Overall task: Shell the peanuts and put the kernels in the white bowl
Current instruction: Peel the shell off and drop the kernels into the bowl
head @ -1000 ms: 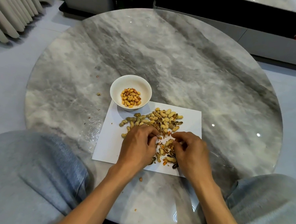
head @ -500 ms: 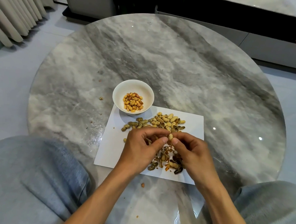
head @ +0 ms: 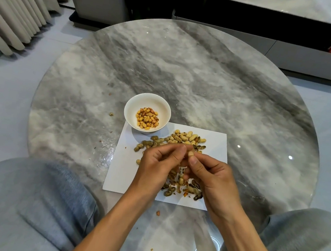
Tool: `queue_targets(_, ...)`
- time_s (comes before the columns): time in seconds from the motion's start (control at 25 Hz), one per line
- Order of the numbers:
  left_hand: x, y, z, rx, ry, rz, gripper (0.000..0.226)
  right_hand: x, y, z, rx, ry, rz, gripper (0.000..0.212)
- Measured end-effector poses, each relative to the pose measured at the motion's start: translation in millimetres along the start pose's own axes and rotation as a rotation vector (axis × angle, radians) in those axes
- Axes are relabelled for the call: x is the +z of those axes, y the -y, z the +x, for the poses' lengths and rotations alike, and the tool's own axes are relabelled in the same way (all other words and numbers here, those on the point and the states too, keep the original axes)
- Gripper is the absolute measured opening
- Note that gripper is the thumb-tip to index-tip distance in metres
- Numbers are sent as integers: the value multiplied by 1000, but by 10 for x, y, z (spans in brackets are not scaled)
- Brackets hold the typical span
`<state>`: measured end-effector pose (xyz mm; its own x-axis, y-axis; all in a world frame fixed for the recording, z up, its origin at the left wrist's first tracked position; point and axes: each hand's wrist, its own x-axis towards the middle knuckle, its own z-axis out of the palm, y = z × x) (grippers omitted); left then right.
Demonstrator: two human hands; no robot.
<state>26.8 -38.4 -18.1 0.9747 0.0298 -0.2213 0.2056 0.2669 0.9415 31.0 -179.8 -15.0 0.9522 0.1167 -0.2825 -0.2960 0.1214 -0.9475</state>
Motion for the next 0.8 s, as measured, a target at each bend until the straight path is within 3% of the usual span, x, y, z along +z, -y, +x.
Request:
queue_targets(0.4,98,88,-32,-8,-57,-48,24,110,-64,3,26,-112,52,22)
queue_targets(0.52,13,74,-21,108,-10,167,35,72,-41,38,75,-98,75,29)
queue_targets(0.64,-50,82,4,253,3,444,38,-5,19,39,98,-47,-2,21)
queue_targets(0.8,-75,56,15,348,-18,525,34,-70,137,32,67,-48,-86,12)
